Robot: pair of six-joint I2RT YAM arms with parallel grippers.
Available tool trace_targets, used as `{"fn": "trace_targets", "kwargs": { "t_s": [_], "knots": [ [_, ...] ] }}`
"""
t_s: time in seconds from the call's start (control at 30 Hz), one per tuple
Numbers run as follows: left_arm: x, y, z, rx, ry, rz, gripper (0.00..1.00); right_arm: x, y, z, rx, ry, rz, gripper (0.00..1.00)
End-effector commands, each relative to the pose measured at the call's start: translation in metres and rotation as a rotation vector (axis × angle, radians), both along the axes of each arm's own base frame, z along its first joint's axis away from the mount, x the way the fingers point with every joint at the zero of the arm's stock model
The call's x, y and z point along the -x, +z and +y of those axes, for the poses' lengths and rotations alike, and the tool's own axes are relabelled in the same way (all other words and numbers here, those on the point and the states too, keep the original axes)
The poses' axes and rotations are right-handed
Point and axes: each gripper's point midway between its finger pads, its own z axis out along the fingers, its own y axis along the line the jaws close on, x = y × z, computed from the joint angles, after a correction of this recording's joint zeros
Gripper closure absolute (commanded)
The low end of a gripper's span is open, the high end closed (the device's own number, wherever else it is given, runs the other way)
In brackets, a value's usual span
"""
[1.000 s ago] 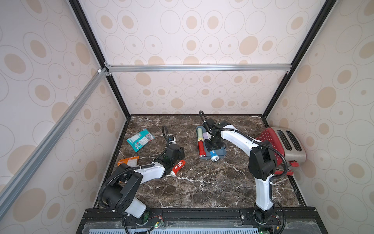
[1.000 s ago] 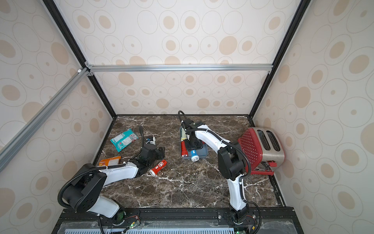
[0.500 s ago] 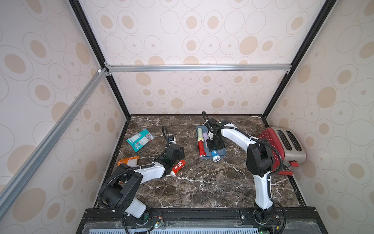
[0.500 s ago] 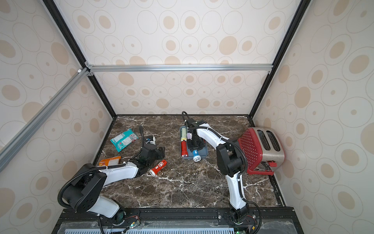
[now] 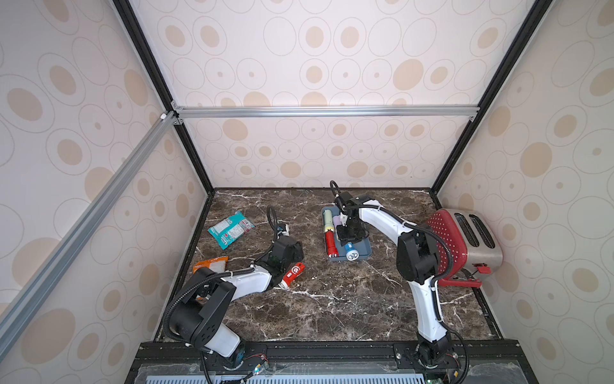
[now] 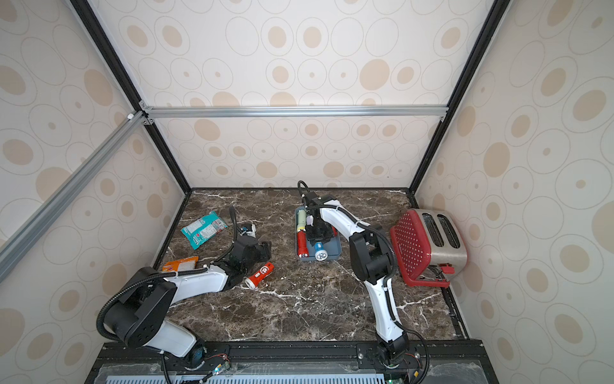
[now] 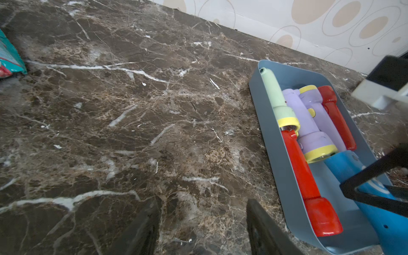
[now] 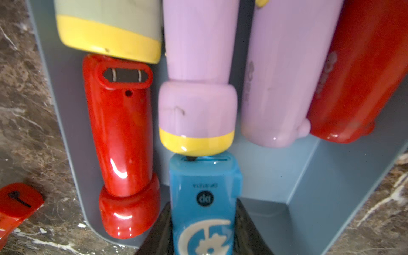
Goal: Put the flashlights into the storage boxes
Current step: Place the flashlight at the storage box.
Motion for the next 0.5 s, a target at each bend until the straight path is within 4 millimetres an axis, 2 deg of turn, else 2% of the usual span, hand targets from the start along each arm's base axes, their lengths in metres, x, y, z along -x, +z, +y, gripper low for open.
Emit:
{"fn": "trace_targets", "kwargs": {
  "t_s": [0.0, 0.2, 0.47],
  "knots": [
    [-0.008, 0.009, -0.002, -0.005, 0.001, -0.015, 0.37, -0.006, -0.008, -0.003, 0.025, -0.022, 0.009, 0.78],
    [-0.008, 0.009, -0.001, -0.004, 0.002, -0.016, 0.37, -0.012, -0.015, 0.004, 0.006, -0.047, 0.018, 0.78],
    [-0.008, 0.008, -0.003, 0.005, -0.005, -0.013, 0.37, -0.02, -0.013, 0.012, -0.03, -0.077, 0.003, 0.78]
  ]
}}
